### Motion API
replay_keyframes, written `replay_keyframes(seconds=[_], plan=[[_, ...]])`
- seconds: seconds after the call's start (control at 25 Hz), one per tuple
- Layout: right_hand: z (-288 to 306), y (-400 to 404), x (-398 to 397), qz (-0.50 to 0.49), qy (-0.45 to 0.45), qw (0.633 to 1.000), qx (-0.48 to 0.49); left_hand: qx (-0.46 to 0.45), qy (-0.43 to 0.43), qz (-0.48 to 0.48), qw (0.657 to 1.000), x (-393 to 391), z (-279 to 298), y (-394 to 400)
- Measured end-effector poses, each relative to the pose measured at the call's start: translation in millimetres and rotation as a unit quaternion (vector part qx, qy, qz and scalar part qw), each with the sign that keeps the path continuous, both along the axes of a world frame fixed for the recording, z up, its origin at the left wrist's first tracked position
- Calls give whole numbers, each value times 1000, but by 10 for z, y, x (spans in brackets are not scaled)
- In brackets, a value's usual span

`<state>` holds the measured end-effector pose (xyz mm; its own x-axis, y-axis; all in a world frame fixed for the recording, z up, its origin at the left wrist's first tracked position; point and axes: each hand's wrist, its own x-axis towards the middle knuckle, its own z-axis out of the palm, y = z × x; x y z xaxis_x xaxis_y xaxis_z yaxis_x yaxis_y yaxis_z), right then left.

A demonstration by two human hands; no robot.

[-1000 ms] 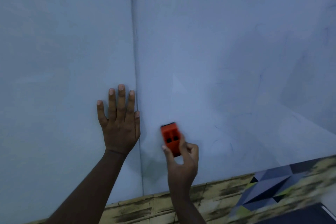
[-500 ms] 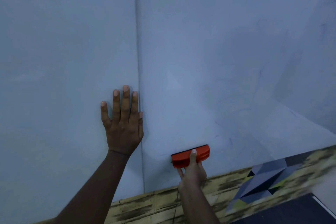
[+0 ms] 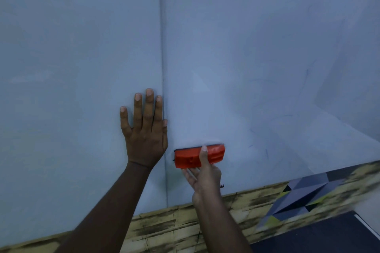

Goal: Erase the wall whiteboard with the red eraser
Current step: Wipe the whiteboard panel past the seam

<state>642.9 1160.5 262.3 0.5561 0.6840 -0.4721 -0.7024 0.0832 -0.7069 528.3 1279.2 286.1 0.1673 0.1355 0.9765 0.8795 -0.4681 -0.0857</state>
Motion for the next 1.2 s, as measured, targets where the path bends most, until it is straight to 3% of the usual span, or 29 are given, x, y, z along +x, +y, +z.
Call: replay_keyframes(seconds=[0.24,0.44,0.64,0.76,0.92,1.08,1.2], plan=[[-832,-20,-126,-18,93,994,-54,10,3,5,1000,10,-39,15],[-821,-58,-104,6,85,996,-39,9,9,7,1000,8,-74,14],[-150,32,-79,45,-49,997,29,2,11,8,1000,10,-94,5],[-129,18,-88,25,-93,995,21,2,19,14,1000,4,-93,-4],[-684,-36,-71,20,-33,999,-24,0,13,7,1000,23,-125,-11],[-1335,-55,25,60,115,989,-72,3,13,9,1000,21,-157,2],[-1659,-40,31,68,146,983,-83,5,16,14,1000,30,-170,17]])
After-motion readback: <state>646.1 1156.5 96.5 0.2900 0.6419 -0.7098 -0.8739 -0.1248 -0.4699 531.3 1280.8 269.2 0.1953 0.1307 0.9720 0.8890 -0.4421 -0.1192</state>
